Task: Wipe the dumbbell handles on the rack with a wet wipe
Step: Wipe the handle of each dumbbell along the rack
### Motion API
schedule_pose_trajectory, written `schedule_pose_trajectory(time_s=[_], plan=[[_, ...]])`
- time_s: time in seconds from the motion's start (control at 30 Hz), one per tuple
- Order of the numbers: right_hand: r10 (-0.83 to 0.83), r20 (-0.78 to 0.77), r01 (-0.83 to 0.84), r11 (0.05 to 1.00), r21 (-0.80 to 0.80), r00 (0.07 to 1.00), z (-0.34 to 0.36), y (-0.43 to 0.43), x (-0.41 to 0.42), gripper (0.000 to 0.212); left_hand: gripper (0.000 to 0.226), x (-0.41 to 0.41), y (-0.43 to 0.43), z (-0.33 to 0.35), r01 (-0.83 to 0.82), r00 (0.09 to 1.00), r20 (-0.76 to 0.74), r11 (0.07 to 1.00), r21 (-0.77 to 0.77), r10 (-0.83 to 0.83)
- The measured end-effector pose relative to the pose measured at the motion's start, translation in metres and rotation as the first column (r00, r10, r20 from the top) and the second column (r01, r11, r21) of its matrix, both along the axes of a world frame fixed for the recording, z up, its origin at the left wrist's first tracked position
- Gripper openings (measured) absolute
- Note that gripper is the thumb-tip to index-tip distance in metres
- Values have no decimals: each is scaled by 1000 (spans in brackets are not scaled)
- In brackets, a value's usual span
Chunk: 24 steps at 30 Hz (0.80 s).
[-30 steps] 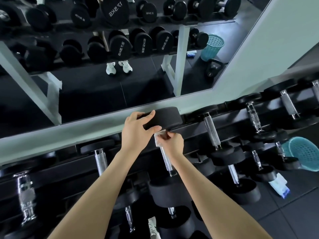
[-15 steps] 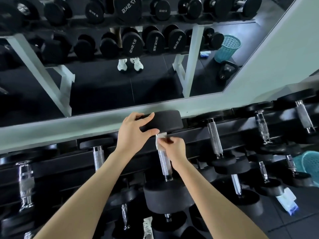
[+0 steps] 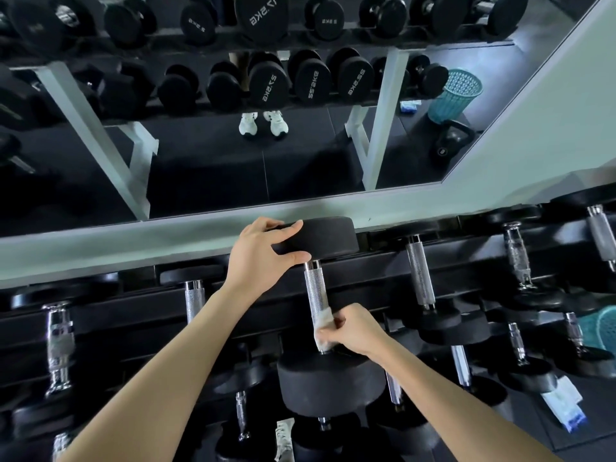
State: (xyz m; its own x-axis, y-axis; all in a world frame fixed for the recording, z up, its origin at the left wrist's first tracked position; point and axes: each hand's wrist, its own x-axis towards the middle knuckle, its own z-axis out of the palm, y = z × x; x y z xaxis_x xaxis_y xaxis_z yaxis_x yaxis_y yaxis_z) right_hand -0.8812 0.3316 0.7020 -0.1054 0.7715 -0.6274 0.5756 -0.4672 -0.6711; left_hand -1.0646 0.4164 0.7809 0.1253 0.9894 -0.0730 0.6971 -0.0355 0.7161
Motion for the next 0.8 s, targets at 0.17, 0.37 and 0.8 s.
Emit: schedule_pose_trajectory(time_s=[0.17,0.37,0.8], plan=[[-14,-182,-3,996,-91,983,0,2,9,8,54,-1,0,-1,11,1000,10,1000,15,-11],[-490,-459,415,872,-261,741,-2,35,-2,9,54,0,-1,-3,4,1000,0,1000,24,-4],[-560,-580,307,822,-480,592,-22,46,0,48,54,0,1,-4,-11,1000,-3,1000,18,11]])
